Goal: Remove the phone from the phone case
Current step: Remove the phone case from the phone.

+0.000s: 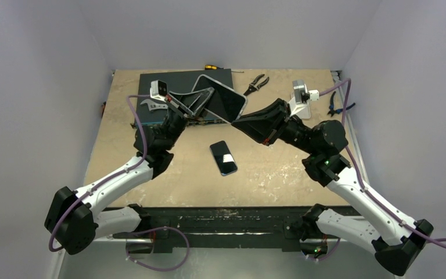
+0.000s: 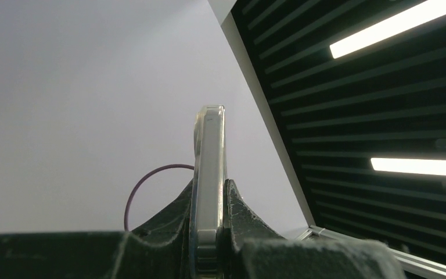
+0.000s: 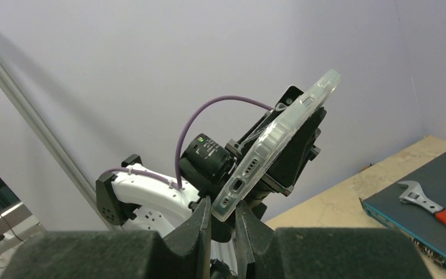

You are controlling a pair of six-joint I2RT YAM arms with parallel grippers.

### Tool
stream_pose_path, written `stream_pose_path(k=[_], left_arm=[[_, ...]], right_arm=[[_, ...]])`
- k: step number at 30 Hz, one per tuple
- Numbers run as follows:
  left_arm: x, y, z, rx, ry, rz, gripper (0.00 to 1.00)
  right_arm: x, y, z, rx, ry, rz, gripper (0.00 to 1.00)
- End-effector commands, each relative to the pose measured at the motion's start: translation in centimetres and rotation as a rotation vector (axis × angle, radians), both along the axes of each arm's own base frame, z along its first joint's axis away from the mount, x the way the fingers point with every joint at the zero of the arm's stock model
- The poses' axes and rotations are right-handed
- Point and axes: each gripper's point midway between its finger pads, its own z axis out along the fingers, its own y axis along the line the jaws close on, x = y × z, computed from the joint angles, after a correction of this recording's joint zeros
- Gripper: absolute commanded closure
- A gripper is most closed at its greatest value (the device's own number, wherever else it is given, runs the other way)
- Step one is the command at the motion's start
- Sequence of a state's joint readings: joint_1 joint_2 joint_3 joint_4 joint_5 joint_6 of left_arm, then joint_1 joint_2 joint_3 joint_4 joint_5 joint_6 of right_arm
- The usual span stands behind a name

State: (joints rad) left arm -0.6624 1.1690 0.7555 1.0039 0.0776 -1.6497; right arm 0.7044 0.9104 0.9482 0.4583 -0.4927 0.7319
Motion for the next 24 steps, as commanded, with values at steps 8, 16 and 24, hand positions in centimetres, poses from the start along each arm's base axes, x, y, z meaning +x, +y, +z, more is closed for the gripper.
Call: stream_pose_path(k=[8,16,24], left_arm=[[1.4,-5.9,-11.6,0.360,0.143,-0.124,1.00],[0.9,-7.2,-12.0,0.364,0.132,-0.160,1.00],[0.6,-8.0,-12.4,0.366,0.131,-0.181,1.00]], right_arm=[[-9.7,-5.6,13.9,0.366,-0.503,0.123,1.00],[-10.0,-5.6,14.5,0.411,-0.524,0.158,1.00],[-10.7,-5.6,14.4,0.431,-0.553,0.209,1.00]])
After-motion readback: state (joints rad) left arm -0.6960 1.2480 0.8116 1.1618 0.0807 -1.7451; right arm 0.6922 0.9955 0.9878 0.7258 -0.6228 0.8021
